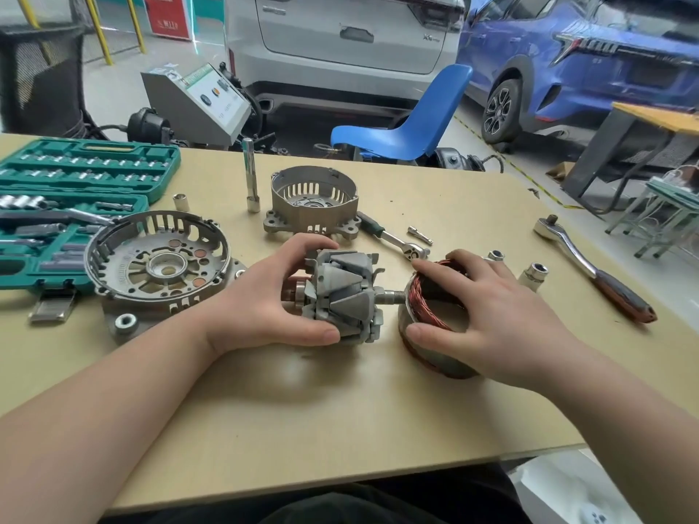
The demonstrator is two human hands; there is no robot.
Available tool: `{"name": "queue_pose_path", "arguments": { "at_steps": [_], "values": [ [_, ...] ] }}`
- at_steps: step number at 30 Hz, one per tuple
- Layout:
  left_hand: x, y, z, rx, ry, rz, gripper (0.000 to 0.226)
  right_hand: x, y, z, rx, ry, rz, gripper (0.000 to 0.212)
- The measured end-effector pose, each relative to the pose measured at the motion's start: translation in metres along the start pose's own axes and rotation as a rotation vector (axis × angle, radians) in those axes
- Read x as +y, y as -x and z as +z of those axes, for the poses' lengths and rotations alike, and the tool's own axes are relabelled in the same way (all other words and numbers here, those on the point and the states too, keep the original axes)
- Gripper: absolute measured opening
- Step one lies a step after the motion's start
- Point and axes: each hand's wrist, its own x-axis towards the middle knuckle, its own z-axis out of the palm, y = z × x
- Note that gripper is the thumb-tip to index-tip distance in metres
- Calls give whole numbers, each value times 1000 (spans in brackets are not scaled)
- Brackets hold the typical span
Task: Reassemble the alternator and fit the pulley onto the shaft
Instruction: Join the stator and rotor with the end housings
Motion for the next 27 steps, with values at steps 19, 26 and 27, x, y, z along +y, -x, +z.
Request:
{"name": "queue_pose_path", "arguments": {
  "at_steps": [19, 26, 27],
  "values": [
    [-1, 1, 11, 135, -88, 2, 109, 2, 5, -3, 408, -1090, 4, 77],
    [5, 1, 21, 232, 25, -15, 95, -16, 0, 0, 397, -1464, 40, 66],
    [7, 1, 21, 249, 51, -23, 93, -18, -1, 1, 397, -1477, 45, 65]
  ]
}}
